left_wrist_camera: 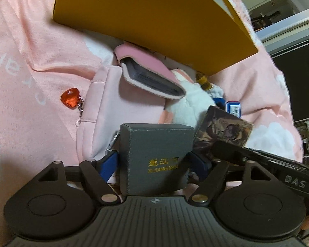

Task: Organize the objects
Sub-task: 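Grasp the dark grey box with the left gripper while the right gripper holds the packet, then carry the grey box and packet over the orange box with both grippers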

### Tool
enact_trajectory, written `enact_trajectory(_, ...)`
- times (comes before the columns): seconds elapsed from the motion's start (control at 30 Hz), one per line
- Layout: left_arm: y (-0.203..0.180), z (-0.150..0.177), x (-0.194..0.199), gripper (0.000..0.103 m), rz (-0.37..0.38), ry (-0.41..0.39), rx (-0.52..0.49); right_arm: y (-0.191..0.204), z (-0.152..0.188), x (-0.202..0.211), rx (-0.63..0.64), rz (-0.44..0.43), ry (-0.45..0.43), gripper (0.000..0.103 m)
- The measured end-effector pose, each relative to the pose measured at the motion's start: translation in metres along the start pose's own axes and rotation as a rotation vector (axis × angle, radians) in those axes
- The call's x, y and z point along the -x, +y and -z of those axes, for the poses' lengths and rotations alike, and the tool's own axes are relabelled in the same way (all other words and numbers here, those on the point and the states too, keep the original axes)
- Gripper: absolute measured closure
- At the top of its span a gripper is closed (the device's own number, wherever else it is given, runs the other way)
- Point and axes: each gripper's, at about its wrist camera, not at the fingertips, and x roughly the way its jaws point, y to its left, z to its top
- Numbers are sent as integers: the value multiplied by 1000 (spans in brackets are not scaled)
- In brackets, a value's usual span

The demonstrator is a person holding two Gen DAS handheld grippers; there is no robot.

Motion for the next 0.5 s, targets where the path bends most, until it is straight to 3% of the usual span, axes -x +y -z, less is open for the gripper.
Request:
enact_trajectory(0.17, 2, 7, 28, 51, 11, -72, 16, 1, 3, 3, -13, 0, -5, 79)
enact_trajectory(0.23, 6, 8, 38, 56, 36, -98, 28, -1, 3, 4, -22, -10, -3, 79)
enact_trajectory(0.5, -7, 4, 72, 61, 50, -205, -32, 0, -7, 10, -29, -59, -9, 79)
